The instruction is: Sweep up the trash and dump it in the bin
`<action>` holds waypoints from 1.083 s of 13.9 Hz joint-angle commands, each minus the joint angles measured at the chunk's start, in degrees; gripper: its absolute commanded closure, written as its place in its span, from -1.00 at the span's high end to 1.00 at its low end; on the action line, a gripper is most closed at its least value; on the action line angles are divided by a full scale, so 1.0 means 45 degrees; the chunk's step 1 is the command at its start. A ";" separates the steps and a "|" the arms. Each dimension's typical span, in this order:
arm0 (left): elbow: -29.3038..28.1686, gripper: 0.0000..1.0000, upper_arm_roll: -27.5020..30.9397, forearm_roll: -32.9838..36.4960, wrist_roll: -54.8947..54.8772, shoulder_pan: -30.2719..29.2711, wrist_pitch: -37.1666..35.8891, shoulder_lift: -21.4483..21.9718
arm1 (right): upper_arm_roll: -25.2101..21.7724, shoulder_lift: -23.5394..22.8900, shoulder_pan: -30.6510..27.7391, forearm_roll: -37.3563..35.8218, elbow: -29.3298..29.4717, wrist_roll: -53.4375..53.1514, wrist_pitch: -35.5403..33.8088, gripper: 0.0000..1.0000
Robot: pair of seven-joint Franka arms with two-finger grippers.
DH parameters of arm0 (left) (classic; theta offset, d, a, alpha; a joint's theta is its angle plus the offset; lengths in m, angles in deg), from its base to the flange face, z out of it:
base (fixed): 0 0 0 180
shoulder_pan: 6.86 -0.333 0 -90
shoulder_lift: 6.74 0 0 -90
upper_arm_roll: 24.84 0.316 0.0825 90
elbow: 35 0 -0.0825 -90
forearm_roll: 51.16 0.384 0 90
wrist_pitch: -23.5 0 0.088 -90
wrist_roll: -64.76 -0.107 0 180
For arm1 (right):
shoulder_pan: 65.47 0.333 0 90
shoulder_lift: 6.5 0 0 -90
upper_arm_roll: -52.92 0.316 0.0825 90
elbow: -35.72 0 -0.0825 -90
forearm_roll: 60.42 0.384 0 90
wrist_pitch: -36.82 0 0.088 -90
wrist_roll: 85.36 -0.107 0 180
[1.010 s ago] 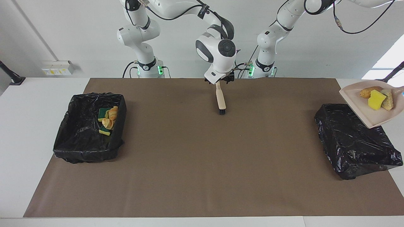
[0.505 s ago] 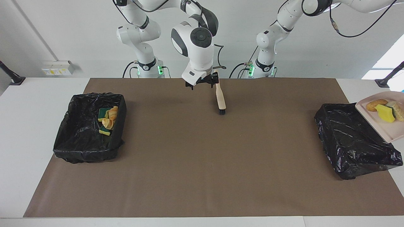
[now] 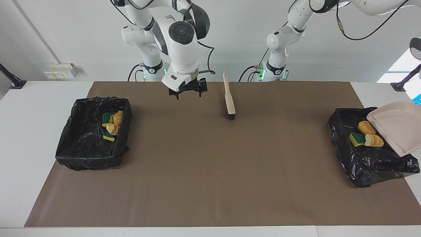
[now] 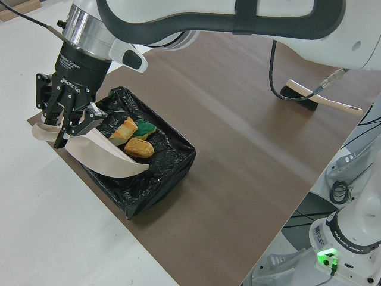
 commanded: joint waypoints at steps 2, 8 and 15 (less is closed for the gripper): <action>-0.0091 -1.00 0.0118 0.0146 0.0398 0.0294 -0.0092 0.0561 | 0.0099 0.0223 -0.1264 -0.1258 0.0200 0.1921 -0.0252 1.00; 0.0459 -1.00 -0.0096 -0.1552 0.1413 0.0372 -0.1652 0.1203 | 0.0079 0.0419 -0.3550 -0.1906 0.0589 0.3979 -0.0155 1.00; 0.0206 -1.00 -0.0507 -0.4109 0.6949 0.1854 -0.5734 0.2513 | -0.4721 0.0672 -0.1463 -0.0094 0.1391 0.3901 -0.0154 1.00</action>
